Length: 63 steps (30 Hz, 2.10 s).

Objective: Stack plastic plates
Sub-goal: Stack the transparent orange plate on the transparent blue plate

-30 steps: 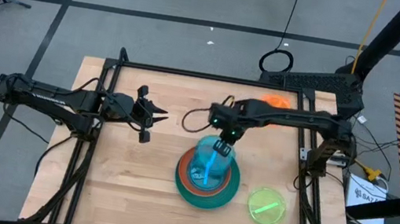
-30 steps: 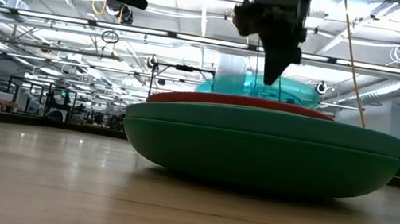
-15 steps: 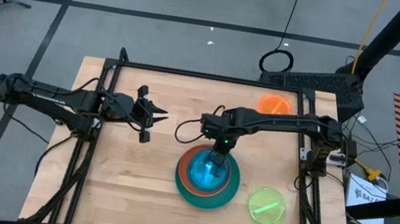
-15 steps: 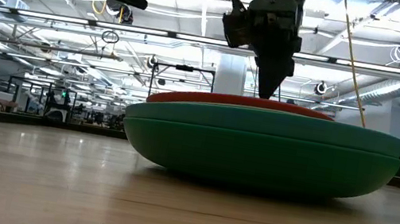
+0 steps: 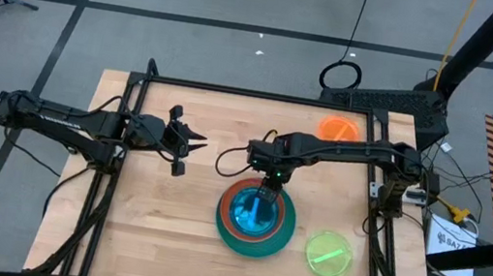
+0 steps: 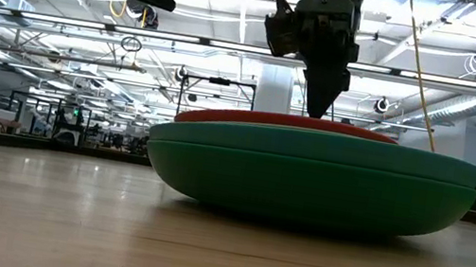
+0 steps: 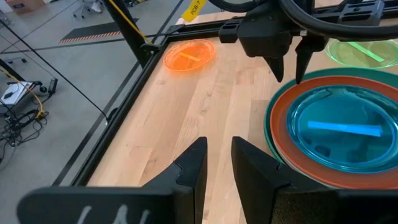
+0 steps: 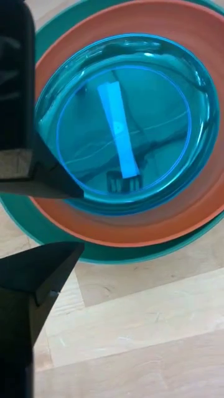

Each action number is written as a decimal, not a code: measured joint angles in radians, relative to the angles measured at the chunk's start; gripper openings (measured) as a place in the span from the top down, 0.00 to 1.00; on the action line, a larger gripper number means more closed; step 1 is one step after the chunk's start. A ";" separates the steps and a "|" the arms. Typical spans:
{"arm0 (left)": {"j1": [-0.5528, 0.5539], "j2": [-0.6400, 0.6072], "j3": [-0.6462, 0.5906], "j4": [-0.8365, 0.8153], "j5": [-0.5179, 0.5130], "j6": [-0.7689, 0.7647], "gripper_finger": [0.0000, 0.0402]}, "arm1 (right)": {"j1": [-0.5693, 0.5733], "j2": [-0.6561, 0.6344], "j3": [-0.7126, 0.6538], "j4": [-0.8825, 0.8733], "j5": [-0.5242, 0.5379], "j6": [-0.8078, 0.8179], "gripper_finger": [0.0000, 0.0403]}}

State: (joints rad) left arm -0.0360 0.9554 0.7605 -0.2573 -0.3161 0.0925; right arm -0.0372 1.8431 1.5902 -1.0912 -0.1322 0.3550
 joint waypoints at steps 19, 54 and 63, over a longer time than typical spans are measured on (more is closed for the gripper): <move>0.000 0.000 0.000 -0.002 0.000 -0.010 0.80 | -0.098 -0.045 -0.002 -0.159 0.191 -0.084 0.71; -0.013 0.000 0.000 -0.008 0.000 -0.012 0.80 | -0.534 -0.107 -0.481 0.268 0.466 0.026 0.71; -0.013 0.000 0.000 -0.008 0.000 -0.010 0.80 | -0.534 -0.107 -0.547 0.368 0.525 0.010 0.77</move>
State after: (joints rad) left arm -0.0490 0.9554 0.7605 -0.2649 -0.3161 0.0830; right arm -0.5709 1.7363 1.0437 -0.7229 0.3923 0.3645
